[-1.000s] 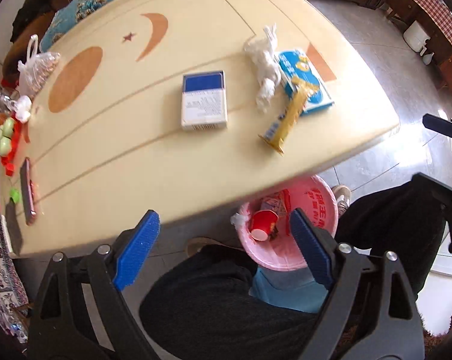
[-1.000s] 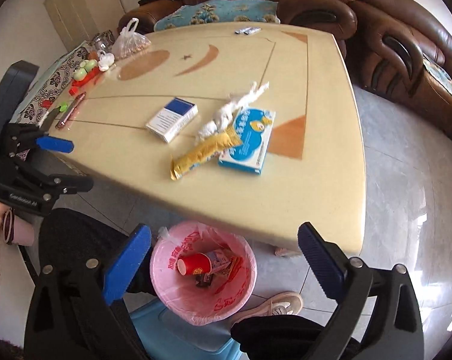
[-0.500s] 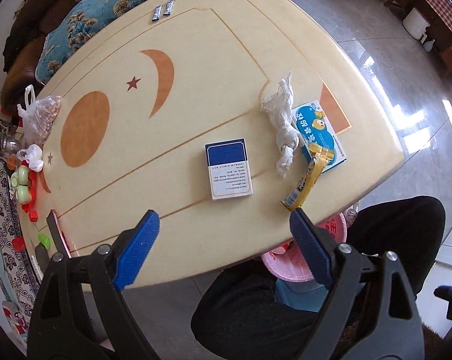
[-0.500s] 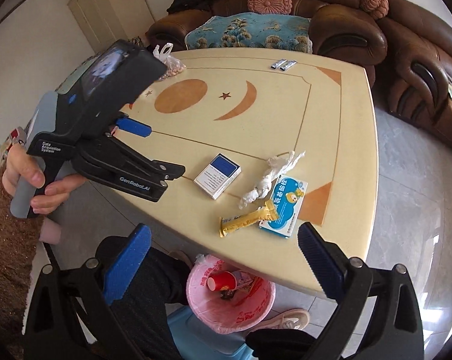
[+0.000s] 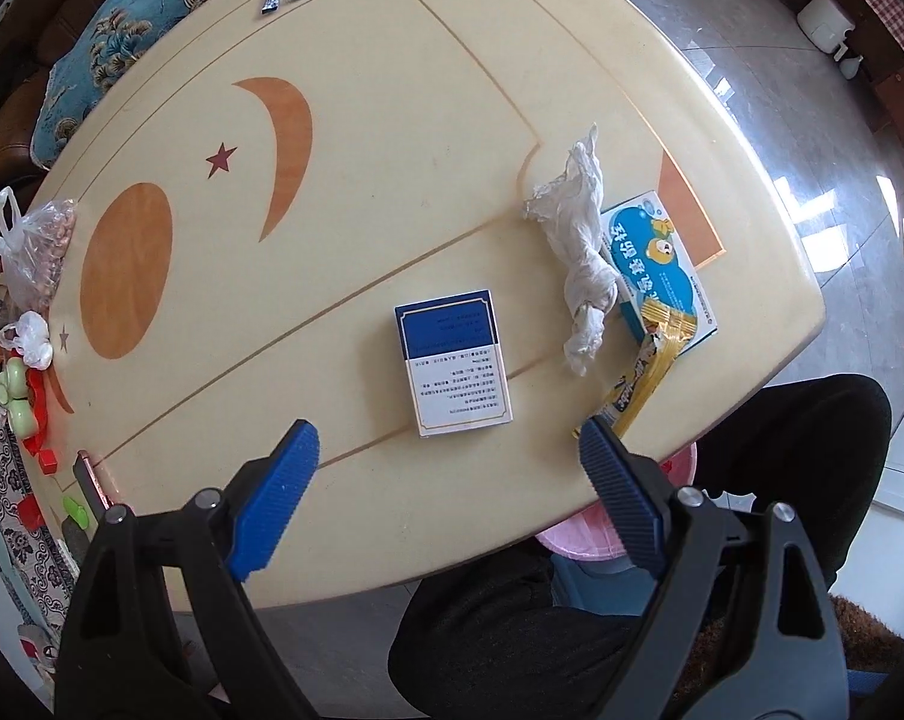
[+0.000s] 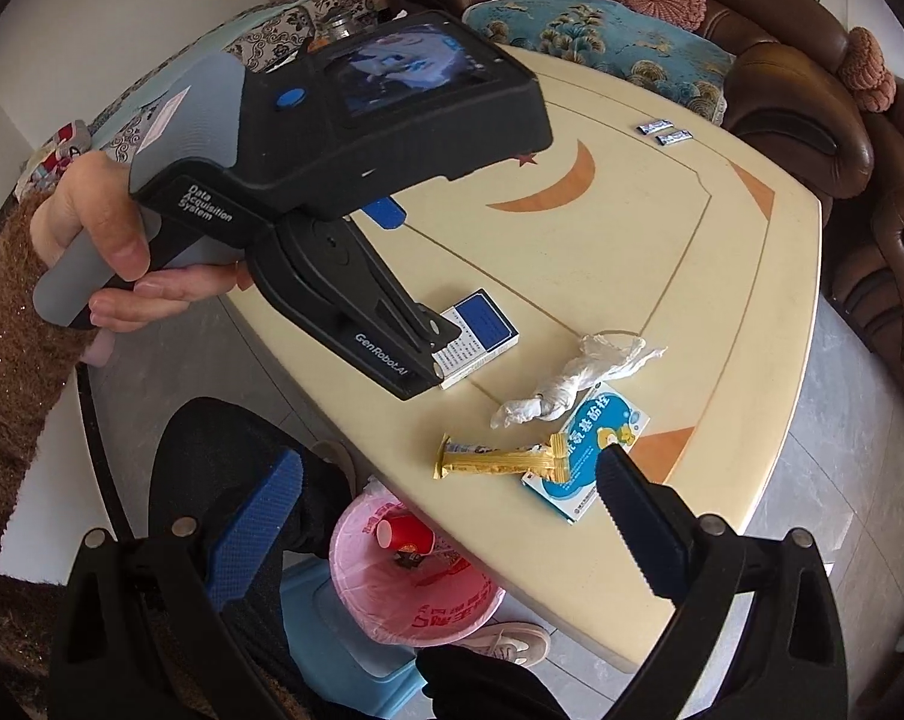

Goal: Collect trash
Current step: 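Raise both tools from the bin and move them back over the table, then grasp the white-and-blue box with left tool while right tool grasps the yellow snack wrapper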

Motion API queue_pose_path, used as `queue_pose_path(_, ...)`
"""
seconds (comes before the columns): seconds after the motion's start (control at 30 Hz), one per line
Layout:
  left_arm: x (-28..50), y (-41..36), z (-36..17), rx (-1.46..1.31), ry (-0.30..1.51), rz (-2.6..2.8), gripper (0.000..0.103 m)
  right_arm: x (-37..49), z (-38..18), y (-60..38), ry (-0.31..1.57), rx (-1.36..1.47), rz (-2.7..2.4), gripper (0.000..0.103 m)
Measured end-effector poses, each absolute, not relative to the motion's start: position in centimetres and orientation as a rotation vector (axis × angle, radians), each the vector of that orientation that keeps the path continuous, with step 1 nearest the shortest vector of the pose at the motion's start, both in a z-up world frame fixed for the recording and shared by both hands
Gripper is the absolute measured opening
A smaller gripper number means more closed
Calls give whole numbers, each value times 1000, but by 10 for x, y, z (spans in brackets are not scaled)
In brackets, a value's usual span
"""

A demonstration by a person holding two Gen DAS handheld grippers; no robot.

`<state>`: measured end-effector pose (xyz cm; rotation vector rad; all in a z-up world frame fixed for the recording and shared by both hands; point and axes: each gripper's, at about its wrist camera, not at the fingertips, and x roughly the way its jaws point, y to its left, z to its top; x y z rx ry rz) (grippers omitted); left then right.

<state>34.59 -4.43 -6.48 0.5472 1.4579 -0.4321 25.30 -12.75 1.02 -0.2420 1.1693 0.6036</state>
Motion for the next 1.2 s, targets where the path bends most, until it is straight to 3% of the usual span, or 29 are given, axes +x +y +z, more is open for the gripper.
queue_pose_path(1.2, 385, -57, -164, 557, 1628, -499, 86, 270, -120, -78, 1350, -722, 1066, 95)
